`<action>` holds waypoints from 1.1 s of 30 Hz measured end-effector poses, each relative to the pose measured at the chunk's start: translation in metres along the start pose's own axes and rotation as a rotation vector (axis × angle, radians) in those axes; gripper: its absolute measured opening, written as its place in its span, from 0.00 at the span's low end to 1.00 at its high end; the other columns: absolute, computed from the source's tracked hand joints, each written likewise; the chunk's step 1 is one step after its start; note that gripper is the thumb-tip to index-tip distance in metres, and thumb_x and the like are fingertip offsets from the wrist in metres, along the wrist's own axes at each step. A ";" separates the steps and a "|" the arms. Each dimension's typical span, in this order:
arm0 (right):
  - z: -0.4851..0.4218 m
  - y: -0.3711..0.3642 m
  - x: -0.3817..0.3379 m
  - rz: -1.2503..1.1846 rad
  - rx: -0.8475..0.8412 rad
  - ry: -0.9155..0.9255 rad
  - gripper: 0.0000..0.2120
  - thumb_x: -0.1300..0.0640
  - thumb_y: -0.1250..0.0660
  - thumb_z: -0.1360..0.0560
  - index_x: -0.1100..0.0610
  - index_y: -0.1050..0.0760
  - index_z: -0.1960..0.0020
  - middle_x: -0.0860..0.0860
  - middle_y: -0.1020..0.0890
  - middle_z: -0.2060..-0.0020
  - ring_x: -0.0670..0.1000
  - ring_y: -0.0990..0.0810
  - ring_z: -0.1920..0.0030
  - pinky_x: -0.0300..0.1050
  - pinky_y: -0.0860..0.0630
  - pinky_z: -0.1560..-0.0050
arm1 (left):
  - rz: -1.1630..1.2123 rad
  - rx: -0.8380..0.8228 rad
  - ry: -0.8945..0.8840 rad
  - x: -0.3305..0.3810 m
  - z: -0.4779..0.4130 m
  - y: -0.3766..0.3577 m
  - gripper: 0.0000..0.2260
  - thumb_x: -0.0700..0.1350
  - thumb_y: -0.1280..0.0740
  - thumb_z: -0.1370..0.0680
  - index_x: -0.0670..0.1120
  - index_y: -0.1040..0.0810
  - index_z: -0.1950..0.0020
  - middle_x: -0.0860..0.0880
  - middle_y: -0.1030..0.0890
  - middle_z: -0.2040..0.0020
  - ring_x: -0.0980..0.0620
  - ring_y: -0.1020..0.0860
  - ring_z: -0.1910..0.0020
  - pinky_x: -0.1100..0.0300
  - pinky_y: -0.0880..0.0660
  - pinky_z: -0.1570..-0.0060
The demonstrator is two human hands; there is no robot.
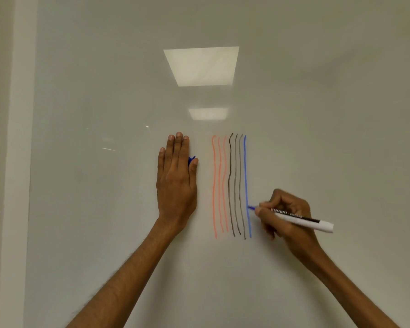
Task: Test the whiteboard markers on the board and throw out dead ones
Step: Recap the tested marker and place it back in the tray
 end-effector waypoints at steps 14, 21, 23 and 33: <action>-0.098 0.004 -0.031 0.036 0.181 0.065 0.06 0.66 0.30 0.25 0.60 0.25 0.58 0.55 0.19 0.68 0.56 0.19 0.72 0.41 0.24 0.71 | -0.009 -0.001 -0.001 0.001 0.000 0.001 0.23 0.47 0.46 0.14 0.42 0.44 0.20 0.47 0.43 0.19 0.53 0.49 0.20 0.55 0.52 0.21; -0.099 0.004 -0.027 0.058 0.197 0.031 0.04 0.63 0.29 0.24 0.62 0.24 0.55 0.57 0.17 0.63 0.56 0.16 0.69 0.40 0.23 0.69 | -0.012 0.001 -0.006 0.000 0.001 0.000 0.23 0.46 0.46 0.15 0.42 0.44 0.20 0.47 0.43 0.19 0.53 0.49 0.20 0.55 0.52 0.21; -0.099 0.004 -0.027 0.067 0.204 0.027 0.05 0.64 0.29 0.24 0.63 0.24 0.54 0.56 0.17 0.63 0.55 0.16 0.69 0.41 0.22 0.69 | -0.015 0.000 -0.006 0.000 0.001 0.000 0.23 0.46 0.46 0.14 0.42 0.44 0.20 0.47 0.44 0.19 0.53 0.49 0.20 0.54 0.52 0.21; -0.094 -0.001 -0.028 0.105 0.216 0.037 0.06 0.64 0.28 0.25 0.56 0.23 0.57 0.56 0.17 0.62 0.53 0.16 0.69 0.38 0.24 0.72 | 0.003 -0.001 -0.004 -0.001 0.001 0.000 0.23 0.47 0.46 0.15 0.42 0.44 0.20 0.47 0.43 0.19 0.53 0.49 0.20 0.53 0.52 0.21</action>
Point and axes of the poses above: each hand's wrist, its own z-axis away from the middle knuckle, its own y-axis out of the back of the hand, x = y × z, the point moved 4 cm from there along -z, towards the middle knuckle
